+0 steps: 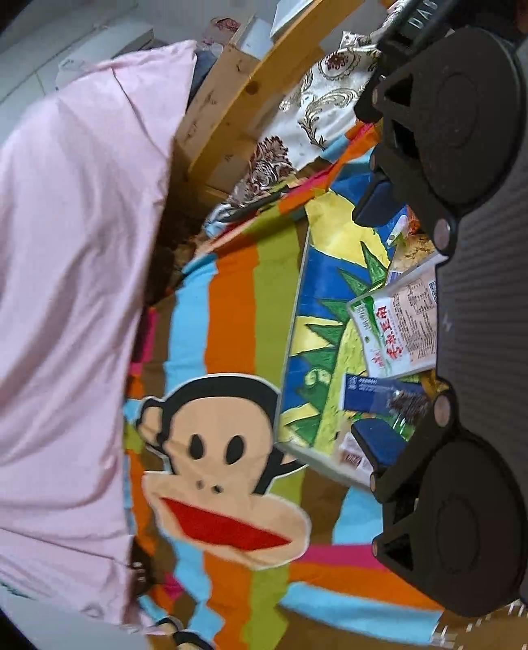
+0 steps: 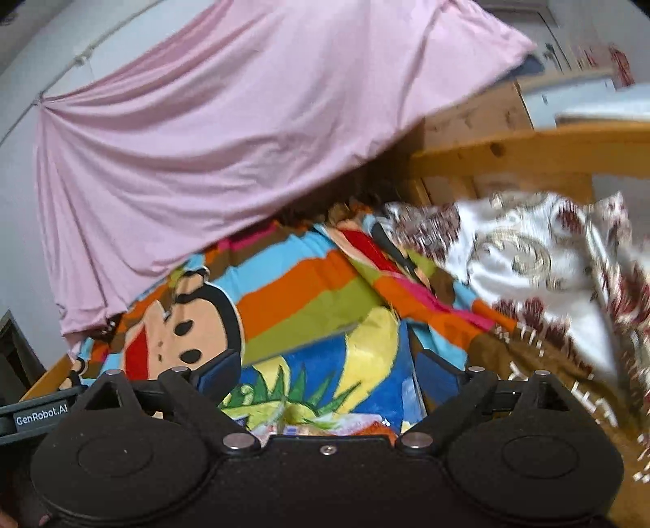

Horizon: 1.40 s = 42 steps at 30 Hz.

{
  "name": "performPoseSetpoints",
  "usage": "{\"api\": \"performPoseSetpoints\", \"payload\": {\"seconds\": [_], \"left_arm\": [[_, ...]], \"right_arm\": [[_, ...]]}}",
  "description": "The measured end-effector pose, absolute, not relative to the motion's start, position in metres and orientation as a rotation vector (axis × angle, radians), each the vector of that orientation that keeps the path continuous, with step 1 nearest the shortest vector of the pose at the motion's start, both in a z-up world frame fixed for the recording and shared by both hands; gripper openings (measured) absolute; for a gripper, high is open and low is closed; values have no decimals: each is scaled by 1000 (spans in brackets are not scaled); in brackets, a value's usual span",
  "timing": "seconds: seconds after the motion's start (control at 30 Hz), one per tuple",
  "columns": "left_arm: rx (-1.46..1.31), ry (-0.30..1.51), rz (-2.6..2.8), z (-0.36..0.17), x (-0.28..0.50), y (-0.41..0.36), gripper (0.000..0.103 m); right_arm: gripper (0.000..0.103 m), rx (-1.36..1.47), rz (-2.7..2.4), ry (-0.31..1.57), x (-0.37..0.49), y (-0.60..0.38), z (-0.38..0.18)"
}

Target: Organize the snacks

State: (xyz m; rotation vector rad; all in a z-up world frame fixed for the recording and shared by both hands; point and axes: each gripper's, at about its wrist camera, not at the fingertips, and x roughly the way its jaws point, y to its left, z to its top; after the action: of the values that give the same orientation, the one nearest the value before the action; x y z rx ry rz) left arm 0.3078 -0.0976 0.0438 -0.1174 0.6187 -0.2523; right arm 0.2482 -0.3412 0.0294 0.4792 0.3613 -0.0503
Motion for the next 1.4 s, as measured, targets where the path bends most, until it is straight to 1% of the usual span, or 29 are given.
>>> {"api": "performPoseSetpoints", "payload": {"seconds": [0.23, 0.47, 0.6, 0.97, 1.4], "left_arm": [[-119, 534, -262, 73, 260, -81, 102], [-136, 467, -232, 86, 204, -59, 102], [-142, 451, -202, 87, 176, -43, 102], [-102, 408, -177, 83, 103, -17, 103], [-67, 352, -133, 68, 48, 0, 103]], "right_arm": [[98, 366, 5, 274, 204, -320, 64], [100, 318, 49, 243, 156, -303, 75], [102, 282, 76, 241, 126, -290, 77], [102, 232, 111, 233, 54, -265, 77], [102, 151, 76, 280, 11, -242, 65]]}}
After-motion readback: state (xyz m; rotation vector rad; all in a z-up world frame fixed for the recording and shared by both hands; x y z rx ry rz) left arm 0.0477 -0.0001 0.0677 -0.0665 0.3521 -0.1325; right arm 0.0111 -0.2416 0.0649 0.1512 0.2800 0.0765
